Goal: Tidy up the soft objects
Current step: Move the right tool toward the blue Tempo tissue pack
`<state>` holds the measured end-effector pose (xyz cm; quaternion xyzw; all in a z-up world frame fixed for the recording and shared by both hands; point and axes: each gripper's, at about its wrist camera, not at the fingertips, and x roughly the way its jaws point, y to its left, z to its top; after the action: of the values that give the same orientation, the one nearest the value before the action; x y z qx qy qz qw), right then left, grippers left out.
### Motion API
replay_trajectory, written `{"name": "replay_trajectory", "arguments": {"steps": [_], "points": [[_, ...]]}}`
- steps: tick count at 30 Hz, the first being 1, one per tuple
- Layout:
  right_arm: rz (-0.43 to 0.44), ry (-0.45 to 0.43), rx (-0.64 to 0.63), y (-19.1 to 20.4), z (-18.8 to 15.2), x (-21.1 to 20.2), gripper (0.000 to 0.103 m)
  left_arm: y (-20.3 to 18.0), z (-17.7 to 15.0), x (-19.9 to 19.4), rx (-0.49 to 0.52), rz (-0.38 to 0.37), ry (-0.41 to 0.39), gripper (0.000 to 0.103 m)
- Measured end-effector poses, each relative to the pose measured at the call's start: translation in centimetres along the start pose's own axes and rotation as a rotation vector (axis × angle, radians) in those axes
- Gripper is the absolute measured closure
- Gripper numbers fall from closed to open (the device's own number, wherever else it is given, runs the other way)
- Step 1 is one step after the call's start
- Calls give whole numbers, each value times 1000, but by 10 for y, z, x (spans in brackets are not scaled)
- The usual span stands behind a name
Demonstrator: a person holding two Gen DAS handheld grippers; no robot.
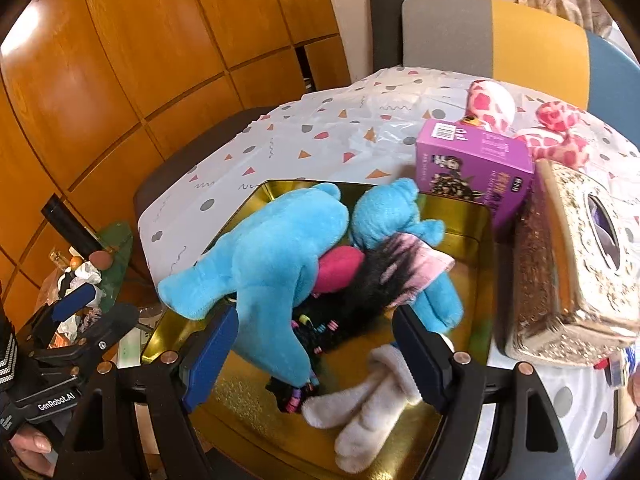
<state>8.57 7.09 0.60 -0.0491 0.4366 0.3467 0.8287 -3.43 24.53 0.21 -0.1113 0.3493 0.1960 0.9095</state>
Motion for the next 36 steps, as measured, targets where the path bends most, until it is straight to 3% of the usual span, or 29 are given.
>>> {"name": "replay_trajectory", "arguments": {"steps": [19, 36], "points": [[-122, -76, 44, -36, -30, -54, 22, -52, -6, -7, 137, -59, 2, 0], [-418, -145, 226, -179, -56, -145, 22, -135, -10, -20, 342, -177, -24, 0]]}}
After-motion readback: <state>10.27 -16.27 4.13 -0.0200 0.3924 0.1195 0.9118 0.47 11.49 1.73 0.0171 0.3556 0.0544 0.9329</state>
